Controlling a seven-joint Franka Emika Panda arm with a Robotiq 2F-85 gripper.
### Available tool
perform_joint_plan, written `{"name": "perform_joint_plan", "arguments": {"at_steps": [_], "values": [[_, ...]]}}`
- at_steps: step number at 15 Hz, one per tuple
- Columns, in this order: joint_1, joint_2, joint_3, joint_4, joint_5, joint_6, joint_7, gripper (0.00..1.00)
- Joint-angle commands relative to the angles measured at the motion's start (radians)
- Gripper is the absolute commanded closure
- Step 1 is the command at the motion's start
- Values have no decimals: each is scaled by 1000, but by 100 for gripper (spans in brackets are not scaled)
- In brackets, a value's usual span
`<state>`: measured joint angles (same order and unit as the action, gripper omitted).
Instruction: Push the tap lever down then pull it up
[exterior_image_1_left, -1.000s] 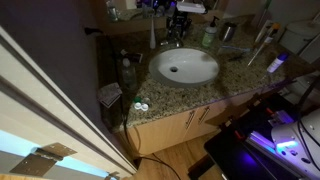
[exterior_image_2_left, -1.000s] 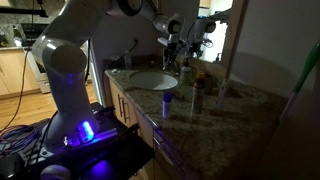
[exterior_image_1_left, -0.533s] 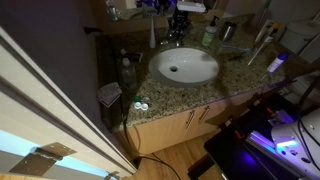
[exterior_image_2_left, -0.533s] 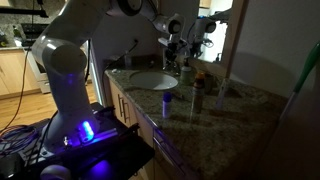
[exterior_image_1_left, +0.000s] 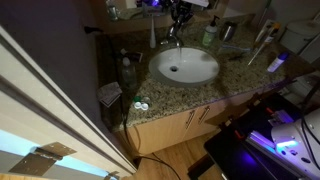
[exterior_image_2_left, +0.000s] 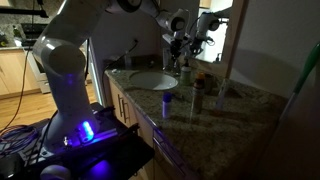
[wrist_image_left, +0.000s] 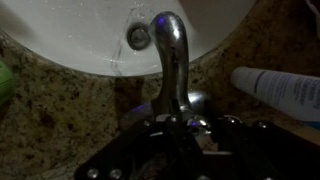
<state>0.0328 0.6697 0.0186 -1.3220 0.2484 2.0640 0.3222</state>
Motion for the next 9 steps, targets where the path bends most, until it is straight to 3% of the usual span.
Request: {"name": "perform_joint_plan", "arguments": {"at_steps": [1, 4, 5, 9], "values": [[-29, -159, -15, -124, 30, 28, 16, 93], [-23, -181, -16, -160, 29, 60, 15, 93], [-19, -188, -14, -167, 20, 49, 7, 52], [-5, -288, -28, -158, -62, -165, -17, 25]]}}
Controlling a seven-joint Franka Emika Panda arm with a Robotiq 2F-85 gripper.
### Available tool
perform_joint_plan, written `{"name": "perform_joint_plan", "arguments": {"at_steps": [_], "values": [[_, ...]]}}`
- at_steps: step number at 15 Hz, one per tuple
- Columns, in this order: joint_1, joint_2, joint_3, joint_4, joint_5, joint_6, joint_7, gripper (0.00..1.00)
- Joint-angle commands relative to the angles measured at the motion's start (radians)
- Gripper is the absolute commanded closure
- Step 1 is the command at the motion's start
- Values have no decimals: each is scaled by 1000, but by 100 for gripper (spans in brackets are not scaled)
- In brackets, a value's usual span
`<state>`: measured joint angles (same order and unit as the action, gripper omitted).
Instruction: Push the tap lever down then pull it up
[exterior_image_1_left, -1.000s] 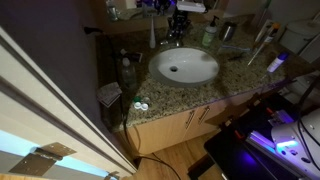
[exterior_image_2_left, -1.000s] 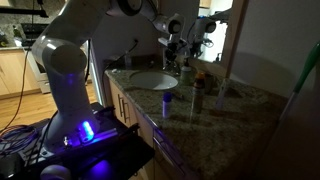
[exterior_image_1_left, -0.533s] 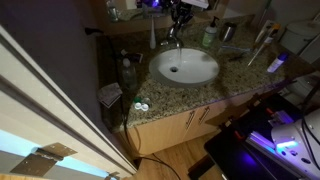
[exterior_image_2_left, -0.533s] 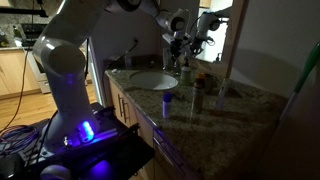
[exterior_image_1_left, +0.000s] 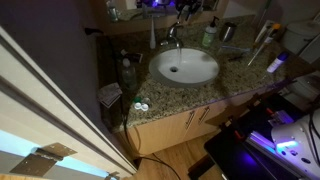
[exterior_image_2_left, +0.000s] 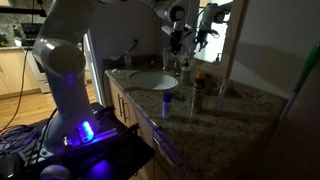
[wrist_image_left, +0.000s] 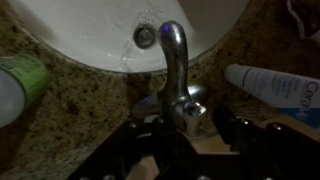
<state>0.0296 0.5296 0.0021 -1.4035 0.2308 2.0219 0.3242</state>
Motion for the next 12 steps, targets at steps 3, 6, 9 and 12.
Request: {"name": "perform_joint_plan", "arguments": {"at_steps": [3, 6, 9, 12], "values": [[-4, -286, -7, -86, -93, -343, -71, 5], [-14, -364, 4, -93, -88, -536, -190, 0], [-6, -358, -2, -48, -83, -576, -171, 0], [-7, -355, -2, -68, -83, -584, -191, 0]]}}
